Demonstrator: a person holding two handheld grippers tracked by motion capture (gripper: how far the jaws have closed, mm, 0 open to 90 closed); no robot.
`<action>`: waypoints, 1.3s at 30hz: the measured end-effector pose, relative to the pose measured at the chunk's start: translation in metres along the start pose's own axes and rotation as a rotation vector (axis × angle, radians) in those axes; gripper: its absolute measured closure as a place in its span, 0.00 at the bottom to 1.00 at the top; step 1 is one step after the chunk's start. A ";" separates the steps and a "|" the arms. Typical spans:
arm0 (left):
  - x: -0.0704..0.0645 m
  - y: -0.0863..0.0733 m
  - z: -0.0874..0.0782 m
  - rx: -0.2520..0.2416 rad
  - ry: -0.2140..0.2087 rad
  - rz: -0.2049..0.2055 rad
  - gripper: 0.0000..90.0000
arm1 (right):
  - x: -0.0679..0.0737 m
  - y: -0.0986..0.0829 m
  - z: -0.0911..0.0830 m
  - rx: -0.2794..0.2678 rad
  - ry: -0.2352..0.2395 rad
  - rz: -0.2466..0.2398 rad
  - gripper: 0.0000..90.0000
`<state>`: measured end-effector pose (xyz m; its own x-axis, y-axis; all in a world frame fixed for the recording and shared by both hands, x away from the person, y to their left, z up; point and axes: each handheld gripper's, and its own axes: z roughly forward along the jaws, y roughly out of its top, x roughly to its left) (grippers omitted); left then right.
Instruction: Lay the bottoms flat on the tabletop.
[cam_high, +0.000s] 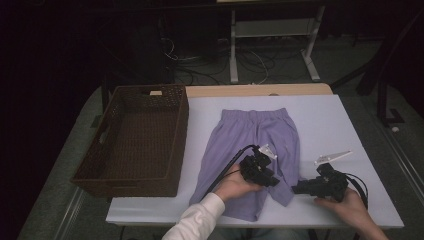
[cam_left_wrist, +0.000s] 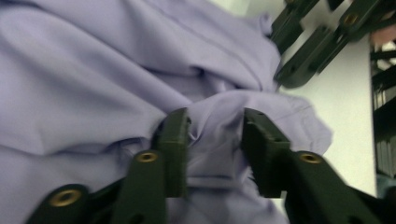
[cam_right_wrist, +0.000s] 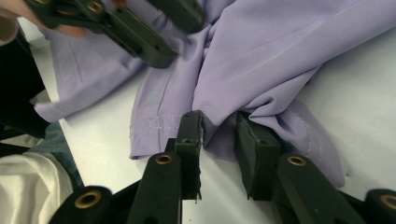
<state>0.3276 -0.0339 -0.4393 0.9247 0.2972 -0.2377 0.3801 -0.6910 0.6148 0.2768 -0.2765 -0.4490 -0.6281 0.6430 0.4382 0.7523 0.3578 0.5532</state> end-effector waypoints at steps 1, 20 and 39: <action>0.000 -0.001 0.001 0.009 0.003 0.010 0.77 | -0.001 0.000 0.000 -0.002 0.005 0.006 0.79; 0.002 -0.017 -0.030 -0.085 0.044 0.150 0.99 | -0.003 0.015 -0.028 -0.135 0.079 0.001 0.99; 0.008 -0.041 -0.044 -0.128 0.014 0.168 0.99 | -0.076 0.018 -0.039 -0.159 -0.038 0.210 0.99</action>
<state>0.3185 0.0261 -0.4336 0.9742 0.1948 -0.1139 0.2145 -0.6425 0.7357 0.3301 -0.3452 -0.4447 -0.4509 0.7182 0.5299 0.8231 0.1049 0.5582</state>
